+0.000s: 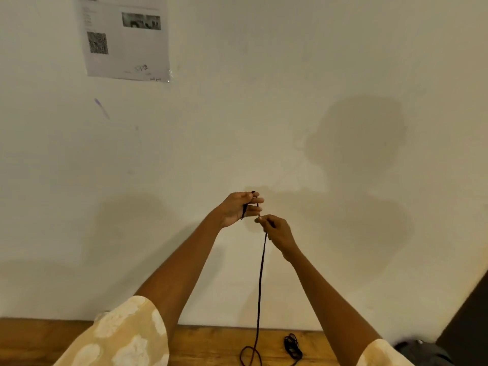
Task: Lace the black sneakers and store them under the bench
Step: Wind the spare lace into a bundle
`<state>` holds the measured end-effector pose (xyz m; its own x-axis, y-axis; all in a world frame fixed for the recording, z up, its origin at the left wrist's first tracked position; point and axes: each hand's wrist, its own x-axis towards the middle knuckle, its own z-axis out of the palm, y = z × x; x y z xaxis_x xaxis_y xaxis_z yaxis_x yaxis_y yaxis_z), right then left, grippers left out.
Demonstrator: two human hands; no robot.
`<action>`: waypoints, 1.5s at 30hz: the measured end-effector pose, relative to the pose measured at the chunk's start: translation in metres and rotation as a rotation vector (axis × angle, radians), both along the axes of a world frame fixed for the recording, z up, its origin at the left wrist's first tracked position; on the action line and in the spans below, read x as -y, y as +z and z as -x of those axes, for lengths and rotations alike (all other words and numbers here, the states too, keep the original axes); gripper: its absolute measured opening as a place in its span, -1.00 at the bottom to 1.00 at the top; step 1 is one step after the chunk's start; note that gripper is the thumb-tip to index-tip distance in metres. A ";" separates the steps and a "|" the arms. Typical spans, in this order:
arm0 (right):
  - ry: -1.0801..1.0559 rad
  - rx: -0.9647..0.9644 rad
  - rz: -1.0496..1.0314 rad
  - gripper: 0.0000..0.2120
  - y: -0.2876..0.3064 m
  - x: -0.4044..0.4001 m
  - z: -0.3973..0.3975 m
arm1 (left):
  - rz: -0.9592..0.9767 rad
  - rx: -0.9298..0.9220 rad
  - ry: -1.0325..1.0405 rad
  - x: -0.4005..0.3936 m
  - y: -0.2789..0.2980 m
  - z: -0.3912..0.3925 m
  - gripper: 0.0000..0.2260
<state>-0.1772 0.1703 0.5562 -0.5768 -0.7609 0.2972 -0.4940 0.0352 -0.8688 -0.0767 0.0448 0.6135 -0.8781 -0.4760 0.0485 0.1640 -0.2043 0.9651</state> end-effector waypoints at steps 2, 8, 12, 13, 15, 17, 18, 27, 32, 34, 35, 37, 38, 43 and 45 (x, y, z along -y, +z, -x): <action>0.053 -0.155 -0.089 -0.74 0.004 0.004 -0.006 | -0.113 -0.115 0.026 -0.003 -0.008 0.004 -0.82; 0.238 -0.247 -0.270 -0.76 0.040 0.003 -0.009 | 0.141 0.003 0.119 -0.006 -0.018 0.001 -0.79; 0.120 -0.205 -0.092 -0.76 0.084 0.005 0.000 | 0.223 0.023 0.011 -0.010 -0.007 -0.007 -0.77; 0.052 -0.181 -0.048 -0.74 0.094 0.006 0.003 | 0.195 0.016 -0.023 -0.012 -0.004 -0.008 -0.76; -0.062 -0.140 -0.004 -0.70 0.103 0.010 0.010 | 0.142 -0.006 -0.071 -0.013 0.002 -0.012 -0.76; -0.110 -0.134 -0.038 -0.67 0.099 0.012 0.014 | 0.099 -0.042 -0.115 -0.013 0.007 -0.015 -0.76; -0.108 -0.150 -0.086 -0.65 0.091 0.012 0.015 | 0.078 -0.066 -0.137 -0.013 0.010 -0.017 -0.76; 0.212 0.099 -0.314 -0.73 0.043 0.003 -0.028 | -0.019 -0.143 0.116 0.000 0.001 -0.003 -0.70; 0.169 -0.085 -0.213 -0.76 0.086 -0.001 -0.020 | 0.240 -0.010 0.078 0.001 -0.002 -0.006 -0.66; 0.090 -0.073 -0.099 -0.72 0.109 0.000 -0.009 | 0.242 -0.013 -0.005 0.001 0.000 -0.009 -0.66; 0.061 -0.065 -0.063 -0.71 0.119 0.001 -0.005 | 0.233 0.000 -0.055 -0.001 0.002 -0.012 -0.66; 0.029 -0.062 -0.046 -0.70 0.132 0.005 0.002 | 0.217 0.038 -0.181 -0.004 0.008 -0.017 -0.64; 0.009 -0.065 -0.056 -0.69 0.133 0.008 0.005 | 0.211 0.047 -0.240 -0.006 0.010 -0.020 -0.63; -0.040 -0.115 -0.199 -0.76 0.091 0.012 0.014 | 0.108 -0.076 -0.347 -0.010 0.023 -0.026 -0.63; -0.001 -0.153 -0.312 -0.80 0.066 0.009 0.005 | 0.014 -0.154 -0.275 -0.008 0.023 -0.021 -0.62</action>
